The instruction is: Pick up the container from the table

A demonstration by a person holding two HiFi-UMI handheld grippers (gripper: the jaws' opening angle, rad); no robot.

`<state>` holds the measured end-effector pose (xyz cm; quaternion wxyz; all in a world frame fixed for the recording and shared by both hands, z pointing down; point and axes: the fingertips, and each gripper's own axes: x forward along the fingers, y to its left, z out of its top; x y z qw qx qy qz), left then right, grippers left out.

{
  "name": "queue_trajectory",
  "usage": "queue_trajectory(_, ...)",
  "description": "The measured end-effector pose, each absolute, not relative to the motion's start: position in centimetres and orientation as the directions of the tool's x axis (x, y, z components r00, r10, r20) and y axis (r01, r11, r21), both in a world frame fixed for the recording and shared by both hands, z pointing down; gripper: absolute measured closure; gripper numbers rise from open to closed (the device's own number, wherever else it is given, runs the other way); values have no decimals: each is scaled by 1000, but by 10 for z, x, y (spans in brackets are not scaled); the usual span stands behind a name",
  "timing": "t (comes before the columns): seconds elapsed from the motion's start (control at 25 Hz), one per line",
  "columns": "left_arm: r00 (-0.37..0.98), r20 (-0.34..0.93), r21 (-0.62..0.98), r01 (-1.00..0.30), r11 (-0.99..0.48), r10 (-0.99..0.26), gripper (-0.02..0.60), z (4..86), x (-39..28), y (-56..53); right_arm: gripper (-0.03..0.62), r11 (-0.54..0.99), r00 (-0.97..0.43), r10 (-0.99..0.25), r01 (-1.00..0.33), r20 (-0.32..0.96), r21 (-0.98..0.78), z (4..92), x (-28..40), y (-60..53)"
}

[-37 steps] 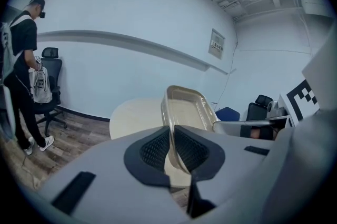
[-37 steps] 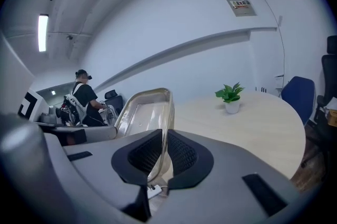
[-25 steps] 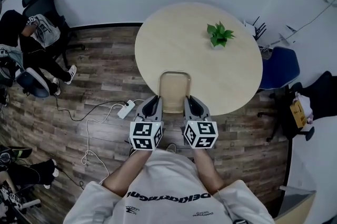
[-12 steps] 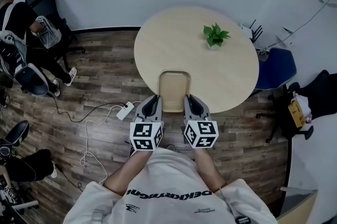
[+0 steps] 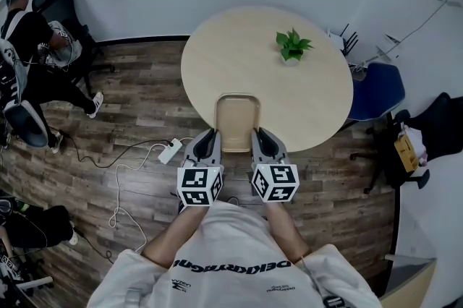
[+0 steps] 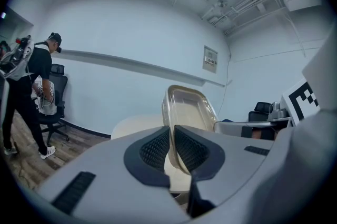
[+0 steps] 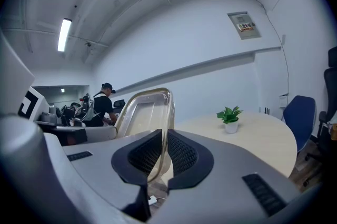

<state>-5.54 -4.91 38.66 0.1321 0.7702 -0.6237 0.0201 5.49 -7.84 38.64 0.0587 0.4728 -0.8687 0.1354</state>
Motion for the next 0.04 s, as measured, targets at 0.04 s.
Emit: queue_trajectory(0.04,221,196,179,-966,-187,-955,538,387,-55,-49,531,516,-546,-805,-837,230,-180,387,55,-78)
